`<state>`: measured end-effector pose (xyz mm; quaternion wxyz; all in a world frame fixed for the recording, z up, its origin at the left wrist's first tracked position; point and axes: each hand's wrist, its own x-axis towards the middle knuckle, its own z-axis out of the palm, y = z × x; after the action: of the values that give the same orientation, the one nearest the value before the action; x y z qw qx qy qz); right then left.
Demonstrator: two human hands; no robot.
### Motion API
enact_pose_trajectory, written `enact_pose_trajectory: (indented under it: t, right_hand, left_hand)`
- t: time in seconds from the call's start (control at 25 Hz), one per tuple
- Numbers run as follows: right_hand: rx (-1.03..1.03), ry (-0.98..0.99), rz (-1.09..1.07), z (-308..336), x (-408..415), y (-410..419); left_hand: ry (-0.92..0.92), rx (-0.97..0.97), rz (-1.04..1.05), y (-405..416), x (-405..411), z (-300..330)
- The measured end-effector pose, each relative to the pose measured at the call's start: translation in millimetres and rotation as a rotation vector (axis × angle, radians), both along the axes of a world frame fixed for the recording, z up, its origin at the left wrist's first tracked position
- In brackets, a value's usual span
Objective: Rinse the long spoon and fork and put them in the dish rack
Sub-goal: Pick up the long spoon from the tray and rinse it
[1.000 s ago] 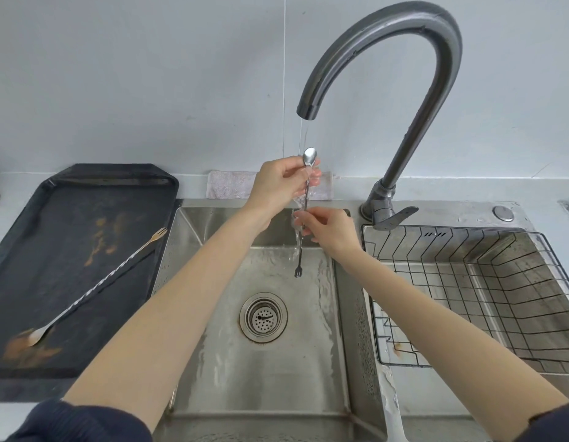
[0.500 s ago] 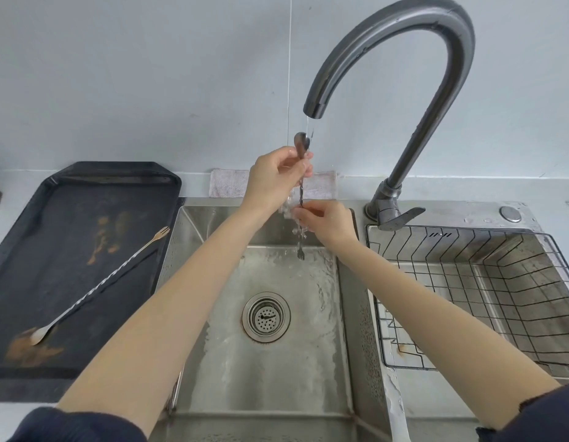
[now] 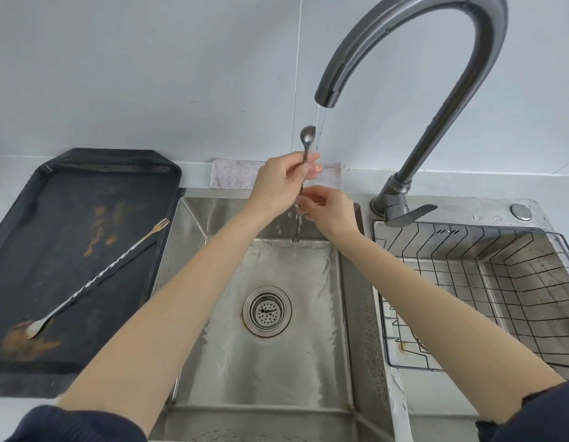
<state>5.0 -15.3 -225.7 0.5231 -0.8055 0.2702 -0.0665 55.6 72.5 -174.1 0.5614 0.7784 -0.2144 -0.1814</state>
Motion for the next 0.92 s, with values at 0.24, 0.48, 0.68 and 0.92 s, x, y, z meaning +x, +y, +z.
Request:
enact_pose_trajectory:
  t: [0.24, 0.48, 0.68, 0.92]
  right_hand:
    - [0.033, 0.010, 0.048, 3, -3, 0]
    - [-0.017, -0.021, 0.063, 5, 2, -4]
    - [-0.072, 0.063, 0.073, -12, -9, -5]
    - [-0.219, 0.301, 0.206, -55, -25, -8]
  left_hand:
    - [0.057, -0.112, 0.012, 3, 2, 1]
    - [0.123, -0.243, 0.091, 5, 7, 5]
    - [0.276, -0.339, 0.226, 15, 13, -5]
    - [0.477, -0.363, 0.397, 35, 20, -40]
